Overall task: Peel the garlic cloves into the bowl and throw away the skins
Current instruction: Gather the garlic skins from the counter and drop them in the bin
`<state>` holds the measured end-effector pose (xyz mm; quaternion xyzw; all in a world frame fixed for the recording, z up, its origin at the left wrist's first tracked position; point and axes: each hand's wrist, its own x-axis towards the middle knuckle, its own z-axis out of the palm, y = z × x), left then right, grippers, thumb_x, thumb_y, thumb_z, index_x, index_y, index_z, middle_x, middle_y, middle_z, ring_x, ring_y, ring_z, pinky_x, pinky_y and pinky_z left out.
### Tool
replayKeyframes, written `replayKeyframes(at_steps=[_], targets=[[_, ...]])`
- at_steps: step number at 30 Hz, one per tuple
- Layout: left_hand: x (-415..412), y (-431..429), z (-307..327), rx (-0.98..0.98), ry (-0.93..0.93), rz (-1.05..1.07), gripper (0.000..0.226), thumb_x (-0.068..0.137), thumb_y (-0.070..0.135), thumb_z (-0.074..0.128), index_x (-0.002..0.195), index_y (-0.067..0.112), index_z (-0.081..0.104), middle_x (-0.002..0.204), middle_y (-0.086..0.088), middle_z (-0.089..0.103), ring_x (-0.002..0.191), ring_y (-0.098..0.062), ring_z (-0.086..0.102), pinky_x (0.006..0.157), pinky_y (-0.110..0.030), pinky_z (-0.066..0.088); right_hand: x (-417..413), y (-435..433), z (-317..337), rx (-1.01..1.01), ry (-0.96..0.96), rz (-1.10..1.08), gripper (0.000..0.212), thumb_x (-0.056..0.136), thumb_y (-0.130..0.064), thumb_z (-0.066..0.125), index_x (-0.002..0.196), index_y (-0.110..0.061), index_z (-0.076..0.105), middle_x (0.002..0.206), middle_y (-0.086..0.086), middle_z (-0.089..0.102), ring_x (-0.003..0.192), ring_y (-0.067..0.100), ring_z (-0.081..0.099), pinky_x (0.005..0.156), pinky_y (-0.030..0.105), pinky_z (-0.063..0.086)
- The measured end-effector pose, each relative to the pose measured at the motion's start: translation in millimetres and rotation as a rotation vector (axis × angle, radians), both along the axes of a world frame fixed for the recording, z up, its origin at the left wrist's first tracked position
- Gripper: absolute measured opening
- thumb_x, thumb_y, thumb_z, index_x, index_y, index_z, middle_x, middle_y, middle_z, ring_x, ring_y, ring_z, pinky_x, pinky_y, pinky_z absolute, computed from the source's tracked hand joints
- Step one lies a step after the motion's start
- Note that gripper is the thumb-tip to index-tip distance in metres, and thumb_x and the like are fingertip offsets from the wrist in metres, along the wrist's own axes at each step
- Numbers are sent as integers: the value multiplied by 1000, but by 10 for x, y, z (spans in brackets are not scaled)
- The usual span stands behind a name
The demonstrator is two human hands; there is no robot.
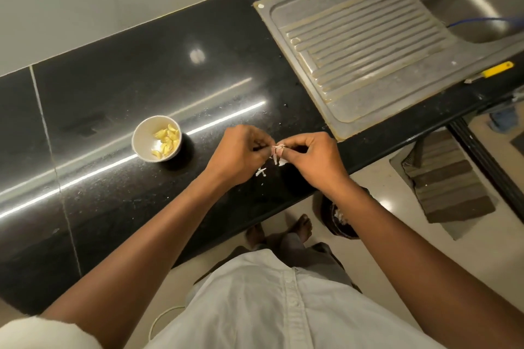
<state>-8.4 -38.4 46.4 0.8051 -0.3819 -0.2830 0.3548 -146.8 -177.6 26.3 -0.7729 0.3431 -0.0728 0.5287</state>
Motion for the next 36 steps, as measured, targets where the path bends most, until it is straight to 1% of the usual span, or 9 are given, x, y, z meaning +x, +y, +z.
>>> replayKeyframes(at_steps=[6, 10, 15, 19, 23, 26, 30, 34, 36], targets=[[-250, -689, 102, 0, 22, -160, 9, 90, 10, 79, 91, 17, 83, 71, 7, 75, 61, 0, 68, 59, -15, 49, -504, -386, 28, 63, -52, -213, 16, 87, -19, 89, 103, -19, 87, 93, -10, 82, 92, 4, 77, 86, 22, 61], [-551, -1235, 72, 35, 35, -346, 9, 92, 13, 78, 95, 19, 83, 78, 9, 78, 70, -1, 72, 68, -19, 57, -985, -623, 9, 85, -89, -413, 16, 87, -14, 88, 103, -14, 87, 92, -8, 83, 89, 3, 77, 81, 15, 57], [-1142, -1937, -92, 37, -13, -571, 11, 89, 10, 78, 92, 19, 85, 80, 7, 79, 72, -3, 73, 72, -28, 61, -1690, -909, -133, 131, -52, -631, 11, 87, -21, 89, 98, -19, 87, 88, -10, 83, 86, 6, 78, 78, 21, 59], [-1766, -2399, -364, 107, 12, -655, 14, 89, 4, 76, 93, 12, 85, 87, -1, 81, 81, -11, 75, 82, -30, 62, -2273, -1081, -373, 156, -28, -782, 8, 87, -17, 88, 95, -21, 88, 85, -12, 82, 81, 4, 77, 73, 16, 58], [-2459, -2724, -873, 216, 36, -714, 19, 91, 4, 70, 97, 15, 84, 92, -3, 81, 83, -15, 76, 83, -33, 64, -2839, -1162, -898, 151, 44, -935, 12, 86, -13, 88, 95, -21, 88, 86, -12, 82, 82, 5, 78, 79, 22, 59], [-2847, -2791, -1410, 279, 72, -726, 19, 92, 2, 68, 92, 13, 84, 86, -6, 80, 80, -19, 75, 78, -34, 62, -3108, -1128, -1401, 195, 68, -1034, 11, 87, -12, 88, 95, -18, 88, 86, -9, 82, 79, 2, 77, 76, 15, 56], [-3158, -2787, -2311, 386, 147, -612, 14, 92, 0, 72, 94, 8, 84, 90, -7, 80, 77, -14, 72, 69, -23, 56, -3249, -1085, -2212, 242, 111, -1103, 11, 87, -10, 87, 96, -16, 88, 85, -7, 81, 74, -10, 71, 71, 6, 51], [-3311, -2812, -3164, 455, 218, -471, 6, 93, 5, 78, 96, 5, 83, 93, -12, 81, 85, -26, 76, 82, -42, 65, -3250, -1141, -3032, 284, 142, -1127, 17, 87, -4, 84, 98, -17, 88, 85, -5, 81, 72, -9, 71, 70, 8, 52], [-3374, -2847, -3573, 474, 238, -420, 7, 93, 8, 79, 98, 5, 83, 96, -13, 81, 88, -27, 77, 84, -45, 65, -3247, -1182, -3456, 331, 150, -1163, 20, 88, -1, 80, 99, -16, 87, 86, -3, 80, 70, -10, 69, 68, 7, 52]])
